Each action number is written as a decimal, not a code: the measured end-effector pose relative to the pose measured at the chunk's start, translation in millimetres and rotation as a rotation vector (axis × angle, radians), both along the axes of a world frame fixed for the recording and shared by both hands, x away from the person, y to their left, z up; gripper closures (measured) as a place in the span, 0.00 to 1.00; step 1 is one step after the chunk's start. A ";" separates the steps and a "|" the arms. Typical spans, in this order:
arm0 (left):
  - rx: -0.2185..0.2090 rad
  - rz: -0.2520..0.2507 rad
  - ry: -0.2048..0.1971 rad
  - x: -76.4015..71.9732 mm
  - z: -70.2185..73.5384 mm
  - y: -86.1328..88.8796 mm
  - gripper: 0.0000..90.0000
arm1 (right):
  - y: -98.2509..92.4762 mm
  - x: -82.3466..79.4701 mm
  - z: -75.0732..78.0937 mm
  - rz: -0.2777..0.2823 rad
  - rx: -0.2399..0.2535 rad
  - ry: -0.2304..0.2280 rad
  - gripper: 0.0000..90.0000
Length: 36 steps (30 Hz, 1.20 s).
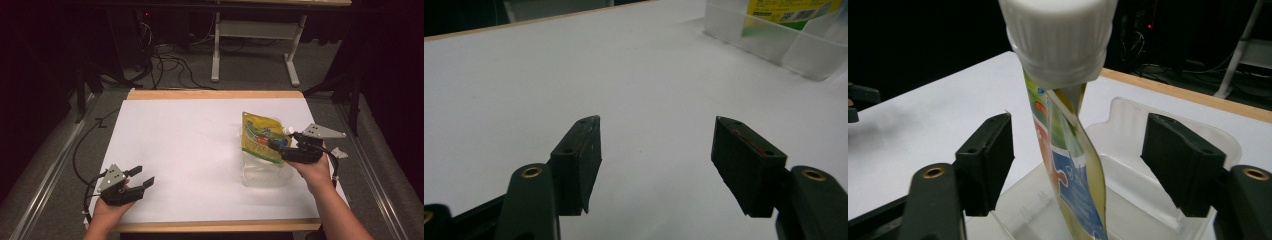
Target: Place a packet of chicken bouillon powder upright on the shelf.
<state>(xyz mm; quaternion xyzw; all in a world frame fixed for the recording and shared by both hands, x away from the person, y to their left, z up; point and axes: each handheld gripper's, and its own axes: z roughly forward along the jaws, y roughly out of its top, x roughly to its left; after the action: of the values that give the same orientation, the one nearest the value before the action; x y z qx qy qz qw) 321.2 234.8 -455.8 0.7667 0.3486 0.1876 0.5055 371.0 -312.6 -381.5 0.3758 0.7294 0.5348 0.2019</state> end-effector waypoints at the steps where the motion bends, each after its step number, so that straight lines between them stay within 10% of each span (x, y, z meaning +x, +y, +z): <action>1: 0.000 0.001 0.000 0.3 -0.1 -0.3 0.41 | -0.1 -1.2 0.7 -0.008 -0.005 0.001 0.28; 14: 0.022 -0.006 -0.005 0.0 6.7 -14.9 0.38 | -11.2 -42.9 12.9 -0.093 -0.049 -0.019 0.18; 24: -0.004 0.007 -0.019 -21.5 26.4 -52.1 0.31 | 5.2 -90.4 11.9 -0.042 -0.038 -0.055 0.18; 36: 0.086 -0.074 -0.009 -30.0 14.4 -73.7 0.30 | 26.8 -89.0 -18.2 0.012 -0.062 -0.038 0.18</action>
<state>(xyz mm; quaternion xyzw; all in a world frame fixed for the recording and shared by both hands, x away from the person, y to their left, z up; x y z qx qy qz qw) 291.2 161.1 -441.4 0.7993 0.3091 0.1870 0.4801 282.0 -285.8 -399.8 0.3548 0.7439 0.5201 0.2244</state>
